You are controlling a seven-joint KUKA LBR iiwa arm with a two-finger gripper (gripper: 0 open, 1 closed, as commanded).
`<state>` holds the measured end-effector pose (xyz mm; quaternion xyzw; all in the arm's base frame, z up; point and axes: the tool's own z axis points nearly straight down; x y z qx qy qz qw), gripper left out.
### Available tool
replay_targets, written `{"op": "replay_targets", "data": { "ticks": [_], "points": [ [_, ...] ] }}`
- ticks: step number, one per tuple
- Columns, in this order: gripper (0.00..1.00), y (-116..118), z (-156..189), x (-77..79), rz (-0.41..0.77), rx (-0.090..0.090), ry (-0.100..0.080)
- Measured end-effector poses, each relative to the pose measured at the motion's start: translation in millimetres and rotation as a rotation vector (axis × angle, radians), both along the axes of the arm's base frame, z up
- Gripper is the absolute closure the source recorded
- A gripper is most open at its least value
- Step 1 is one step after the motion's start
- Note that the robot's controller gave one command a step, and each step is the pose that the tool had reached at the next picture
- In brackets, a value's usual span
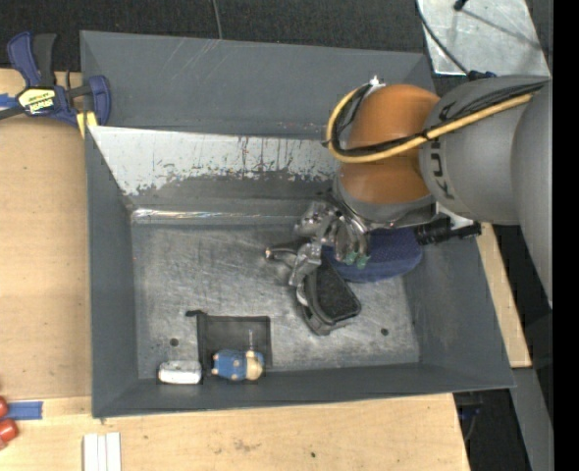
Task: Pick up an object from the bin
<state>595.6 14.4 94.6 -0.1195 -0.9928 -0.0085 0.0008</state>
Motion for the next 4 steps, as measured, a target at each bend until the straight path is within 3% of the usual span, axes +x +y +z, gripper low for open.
{"op": "replay_targets", "data": {
  "ticks": [1, 2, 3, 4],
  "points": [
    [1.0, -8, 153, 9.0, 0.458, -0.02, -0.015],
    [0.0, -8, 150, 7.8, 0.456, -0.018, -0.009],
    [0.0, -62, 12, -11.0, 1.137, -0.014, -0.007],
    [0.0, -79, -15, 14.1, 1.416, -0.016, -0.016]
  ]
}}
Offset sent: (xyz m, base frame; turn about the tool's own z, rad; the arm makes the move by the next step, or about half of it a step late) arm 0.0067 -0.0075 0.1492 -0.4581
